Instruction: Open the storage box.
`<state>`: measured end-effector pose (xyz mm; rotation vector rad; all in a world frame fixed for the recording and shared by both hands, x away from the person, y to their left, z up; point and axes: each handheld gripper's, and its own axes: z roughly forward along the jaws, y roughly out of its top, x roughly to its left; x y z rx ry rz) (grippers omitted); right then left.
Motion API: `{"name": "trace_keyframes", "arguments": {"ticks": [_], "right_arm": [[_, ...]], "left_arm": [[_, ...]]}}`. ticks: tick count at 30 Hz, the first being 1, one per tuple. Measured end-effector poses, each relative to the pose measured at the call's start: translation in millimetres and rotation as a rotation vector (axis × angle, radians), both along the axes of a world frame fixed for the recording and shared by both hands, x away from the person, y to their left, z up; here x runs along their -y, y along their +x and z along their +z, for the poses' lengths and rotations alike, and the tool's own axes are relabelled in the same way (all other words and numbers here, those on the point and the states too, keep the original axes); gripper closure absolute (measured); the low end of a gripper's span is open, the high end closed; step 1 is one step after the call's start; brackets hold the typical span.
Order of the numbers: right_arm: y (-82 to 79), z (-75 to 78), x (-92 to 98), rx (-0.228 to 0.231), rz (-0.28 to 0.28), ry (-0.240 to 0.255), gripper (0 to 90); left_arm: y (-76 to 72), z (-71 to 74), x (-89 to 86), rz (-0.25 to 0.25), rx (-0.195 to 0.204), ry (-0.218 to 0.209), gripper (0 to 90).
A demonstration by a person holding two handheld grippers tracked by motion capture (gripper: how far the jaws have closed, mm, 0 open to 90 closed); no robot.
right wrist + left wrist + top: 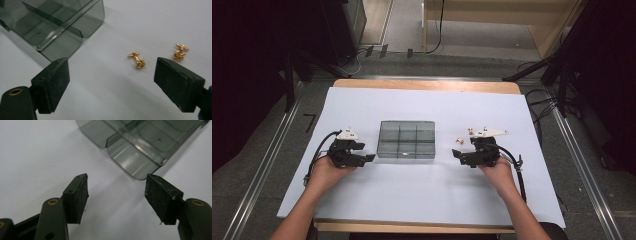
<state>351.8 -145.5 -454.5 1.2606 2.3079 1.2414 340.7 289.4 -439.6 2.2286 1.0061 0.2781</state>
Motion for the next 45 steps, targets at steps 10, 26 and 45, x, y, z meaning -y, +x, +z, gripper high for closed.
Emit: {"name": "trace_keyframes", "arguments": {"ticks": [10,26,45], "right_arm": [[-5.8,8.8,-17.6,0.024,0.013,-0.007,14.1],[-10.9,14.2,-23.2,0.008,0.031,0.019,15.1],[-16.8,26.7,-32.8,0.041,0.016,0.013,34.9]], "left_arm": [[-3.2,6.4,1.0,-0.014,-0.03,-0.043,49.3],[0.3,9.9,-1.4,0.014,-0.104,-0.069,46.0],[-4.6,14.7,-1.2,0.013,-0.096,-0.091,40.6]]}}
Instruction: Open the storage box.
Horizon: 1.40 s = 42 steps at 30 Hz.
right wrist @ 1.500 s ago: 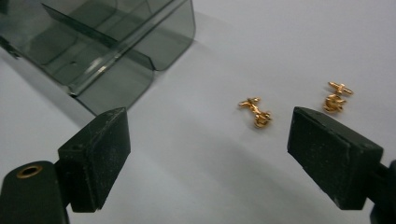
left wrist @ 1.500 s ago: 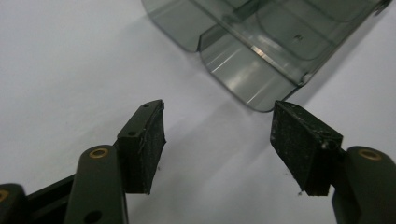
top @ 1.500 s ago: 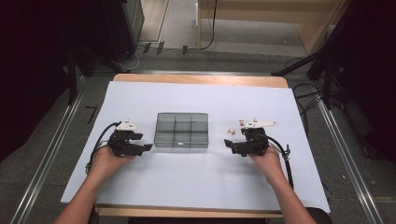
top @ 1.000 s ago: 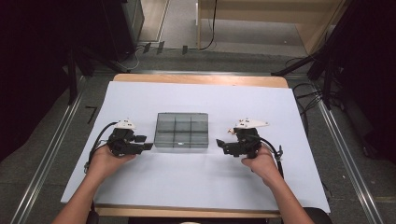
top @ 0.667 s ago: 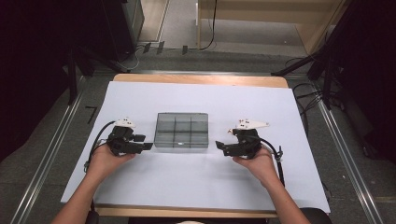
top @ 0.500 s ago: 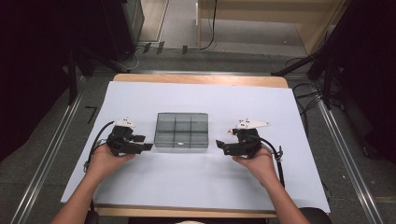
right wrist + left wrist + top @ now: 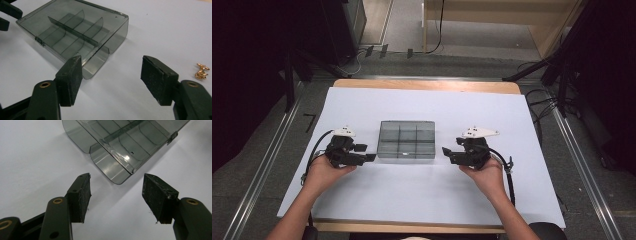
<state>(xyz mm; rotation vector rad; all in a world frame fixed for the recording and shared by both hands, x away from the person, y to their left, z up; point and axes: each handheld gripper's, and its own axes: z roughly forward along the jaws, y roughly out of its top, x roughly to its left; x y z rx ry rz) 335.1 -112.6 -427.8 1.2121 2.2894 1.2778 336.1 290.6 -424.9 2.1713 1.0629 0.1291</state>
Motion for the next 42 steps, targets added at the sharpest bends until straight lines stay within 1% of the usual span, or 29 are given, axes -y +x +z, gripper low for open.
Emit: {"name": "trace_keyframes", "arguments": {"ticks": [2,3,5,8,10,13,16,17,20,21,23,25,28,30,31,34,35,36,38,42], "right_arm": [[-1.0,1.6,-1.1,0.004,0.0,0.0,35.3],[-3.9,5.6,-4.4,0.004,0.003,0.008,37.5],[-7.0,8.5,-7.5,-0.005,0.007,0.02,38.1],[-11.5,11.6,-13.6,0.001,0.009,0.025,40.6],[-13.1,14.2,-17.9,0.003,0.0,0.012,42.3],[-15.6,19.1,-23.5,0.02,-0.011,0.005,44.2],[-17.6,24.4,-28.5,0.027,-0.027,0.028,46.2],[-17.9,26.4,-31.0,0.019,-0.037,0.03,47.0],[-19.2,28.4,-37.3,0.018,-0.042,0.042,48.3],[-19.7,28.1,-39.9,0.025,-0.043,0.037,48.6],[-20.7,28.0,-43.2,0.021,-0.046,0.03,49.0],[-24.2,26.2,-52.3,0.035,-0.043,0.007,49.8],[-27.6,23.8,-58.5,0.038,-0.041,0.008,51.9],[-29.5,22.4,-61.8,0.033,-0.048,0.003,53.7],[-30.5,21.8,-63.5,0.026,-0.051,0.005,54.5],[-34.6,18.7,-68.5,0.036,-0.059,-0.004,56.2],[-35.9,17.1,-70.0,0.038,-0.058,-0.001,56.5],[-37.2,15.4,-71.5,0.036,-0.062,0.003,57.0],[-39.4,11.5,-74.4,0.029,-0.066,0.014,58.3],[-44.3,4.8,-81.3,0.044,-0.073,0.011,61.1]], "left_arm": [[-0.2,0.0,0.2,-0.004,-0.004,0.005,39.1],[-1.5,0.5,0.8,-0.007,0.007,0.011,38.4],[-1.7,0.9,1.1,-0.006,0.011,0.002,37.0],[-1.7,0.9,2.0,-0.012,0.003,0.003,36.4],[-2.6,1.1,2.9,-0.018,0.005,0.004,36.5],[-3.9,1.4,5.1,-0.022,0.005,-0.001,36.8],[-4.9,1.3,7.8,-0.036,0.017,0.008,36.8],[-5.0,1.4,8.1,-0.038,0.02,0.009,36.7],[-5.2,0.8,8.3,-0.04,0.018,-0.001,36.7],[-5.4,0.3,8.4,-0.04,0.014,-0.01,36.8],[-5.7,-0.2,8.6,-0.043,0.014,-0.011,36.8],[-6.4,-1.0,10.1,-0.047,0.017,-0.009,36.8],[-6.9,-2.0,10.7,-0.052,0.029,-0.013,36.9],[-7.1,-2.8,11.3,-0.055,0.033,-0.013,37.7],[-7.1,-3.1,11.9,-0.054,0.031,-0.013,38.2],[-7.4,-4.2,14.2,-0.055,0.03,-0.01,39.3],[-7.4,-4.5,14.7,-0.058,0.032,-0.003,39.9],[-7.4,-5.1,15.4,-0.059,0.03,-0.008,40.6],[-6.9,-5.8,15.9,-0.059,0.03,-0.003,41.6],[-5.4,-7.9,16.4,-0.058,0.035,-0.007,43.9]]}}
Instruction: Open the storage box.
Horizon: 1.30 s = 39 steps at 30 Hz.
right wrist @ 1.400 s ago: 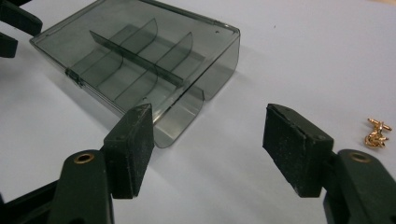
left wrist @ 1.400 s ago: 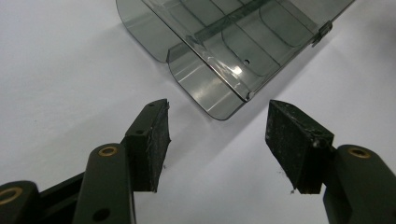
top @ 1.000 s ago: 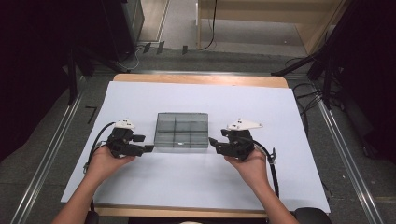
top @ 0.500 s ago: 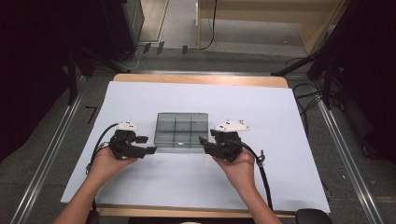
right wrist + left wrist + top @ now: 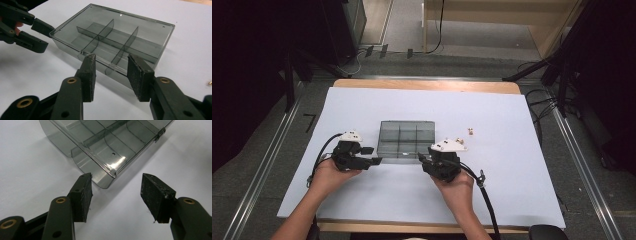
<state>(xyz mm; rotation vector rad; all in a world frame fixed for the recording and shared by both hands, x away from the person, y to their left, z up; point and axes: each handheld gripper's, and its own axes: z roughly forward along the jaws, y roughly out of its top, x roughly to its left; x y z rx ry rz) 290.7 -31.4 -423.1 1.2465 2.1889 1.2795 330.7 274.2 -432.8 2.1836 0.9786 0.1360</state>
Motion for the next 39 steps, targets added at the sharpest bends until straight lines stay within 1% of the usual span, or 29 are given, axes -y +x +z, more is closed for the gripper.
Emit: {"name": "trace_keyframes", "arguments": {"ticks": [3,8,11,15,19,21,23,25,29,33,39], "right_arm": [[-2.9,-5.9,-5.5,-0.001,-0.002,0.013,62.1],[-8.2,-17.1,-16.3,0.002,-0.031,0.042,64.6],[-10.0,-21.6,-23.0,0.014,-0.043,0.04,66.7],[-10.7,-26.2,-29.9,0.01,-0.051,0.046,68.6],[-11.0,-32.2,-36.8,0.014,-0.057,0.041,69.7],[-10.2,-35.9,-41.3,0.023,-0.064,0.033,71.1],[-8.9,-38.6,-44.8,-0.002,-0.074,0.045,73.8],[-8.3,-40.6,-47.0,-0.017,-0.077,0.052,76.1],[-6.3,-44.9,-50.1,-0.019,-0.084,0.046,78.8],[-5.8,-48.8,-54.8,0.014,-0.091,0.017,81.1],[-5.1,-52.5,-59.2,0.018,-0.091,-0.001,81.9]], "left_arm": [[0.6,-0.8,1.2,-0.001,0.008,0.004,45.0],[1.3,-2.1,4.2,-0.008,0.013,0.009,46.2],[1.7,-3.0,5.1,-0.007,0.013,0.013,46.5],[2.8,-4.0,4.8,-0.007,0.009,0.012,46.5],[4.1,-4.5,4.3,-0.007,0.008,0.006,46.8],[4.5,-4.8,5.0,-0.004,0.006,0.005,46.7],[4.9,-5.0,5.4,-0.005,0.007,0.007,46.8],[5.3,-5.4,5.7,-0.006,0.008,0.008,47.0],[7.0,-6.6,6.1,-0.002,0.005,0.011,47.5],[8.4,-7.2,5.3,0.004,0.002,0.009,48.2],[9.4,-8.1,6.0,0.004,0.0,0.01,49.4]]}}
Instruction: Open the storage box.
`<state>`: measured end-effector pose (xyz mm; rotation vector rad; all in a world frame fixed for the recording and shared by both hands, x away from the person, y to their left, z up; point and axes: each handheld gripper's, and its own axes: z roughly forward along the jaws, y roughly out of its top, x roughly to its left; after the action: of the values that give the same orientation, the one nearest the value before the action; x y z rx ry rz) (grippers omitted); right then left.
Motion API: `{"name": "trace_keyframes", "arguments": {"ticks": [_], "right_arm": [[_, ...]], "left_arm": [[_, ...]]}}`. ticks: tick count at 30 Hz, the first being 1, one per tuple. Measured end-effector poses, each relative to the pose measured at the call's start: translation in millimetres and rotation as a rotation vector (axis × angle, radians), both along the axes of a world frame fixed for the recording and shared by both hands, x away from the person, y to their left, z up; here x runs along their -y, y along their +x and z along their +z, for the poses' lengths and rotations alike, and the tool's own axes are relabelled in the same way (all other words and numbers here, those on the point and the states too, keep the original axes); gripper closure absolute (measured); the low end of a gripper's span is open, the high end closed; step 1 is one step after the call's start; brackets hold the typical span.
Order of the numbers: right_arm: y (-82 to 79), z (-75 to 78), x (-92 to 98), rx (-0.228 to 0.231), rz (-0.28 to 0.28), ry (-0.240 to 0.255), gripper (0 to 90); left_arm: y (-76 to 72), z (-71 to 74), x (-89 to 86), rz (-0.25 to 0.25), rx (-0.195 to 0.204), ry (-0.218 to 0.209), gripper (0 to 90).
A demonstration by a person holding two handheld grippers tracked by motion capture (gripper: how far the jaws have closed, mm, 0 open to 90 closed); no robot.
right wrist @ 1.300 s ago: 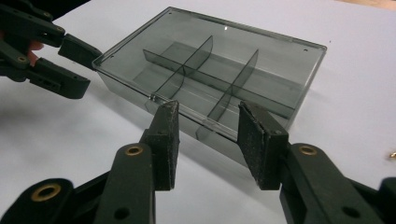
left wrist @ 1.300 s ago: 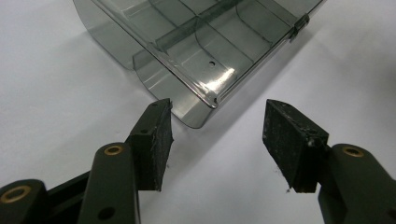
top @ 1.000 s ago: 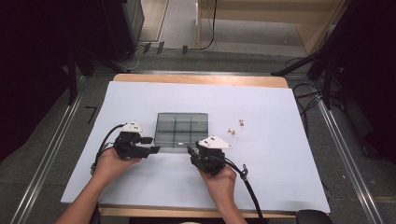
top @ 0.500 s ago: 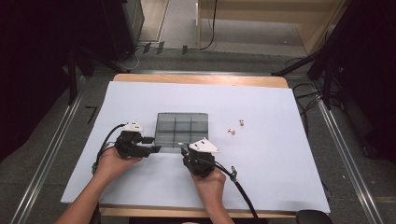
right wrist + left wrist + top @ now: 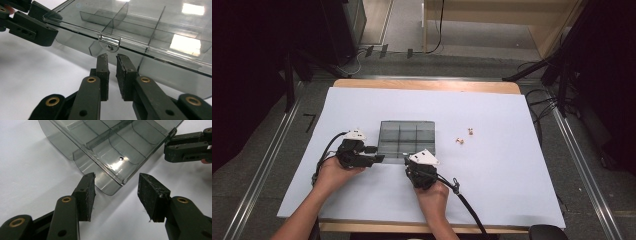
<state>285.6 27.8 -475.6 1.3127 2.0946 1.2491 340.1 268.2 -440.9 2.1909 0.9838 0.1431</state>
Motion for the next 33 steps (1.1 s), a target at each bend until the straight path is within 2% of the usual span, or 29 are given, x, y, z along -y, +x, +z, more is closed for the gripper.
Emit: {"name": "trace_keyframes", "arguments": {"ticks": [15,22,33], "right_arm": [[-1.2,1.5,-4.3,0.012,-0.004,-0.009,82.8],[-3.8,8.6,-5.2,0.05,-0.003,-0.013,82.7],[-3.6,17.8,-2.6,0.073,-0.011,-0.002,81.4]], "left_arm": [[1.6,-1.8,1.6,0.008,-0.015,0.015,54.9],[1.6,-1.8,1.6,0.009,-0.018,0.013,54.9],[-0.4,1.9,1.3,0.02,-0.029,0.006,50.0]]}}
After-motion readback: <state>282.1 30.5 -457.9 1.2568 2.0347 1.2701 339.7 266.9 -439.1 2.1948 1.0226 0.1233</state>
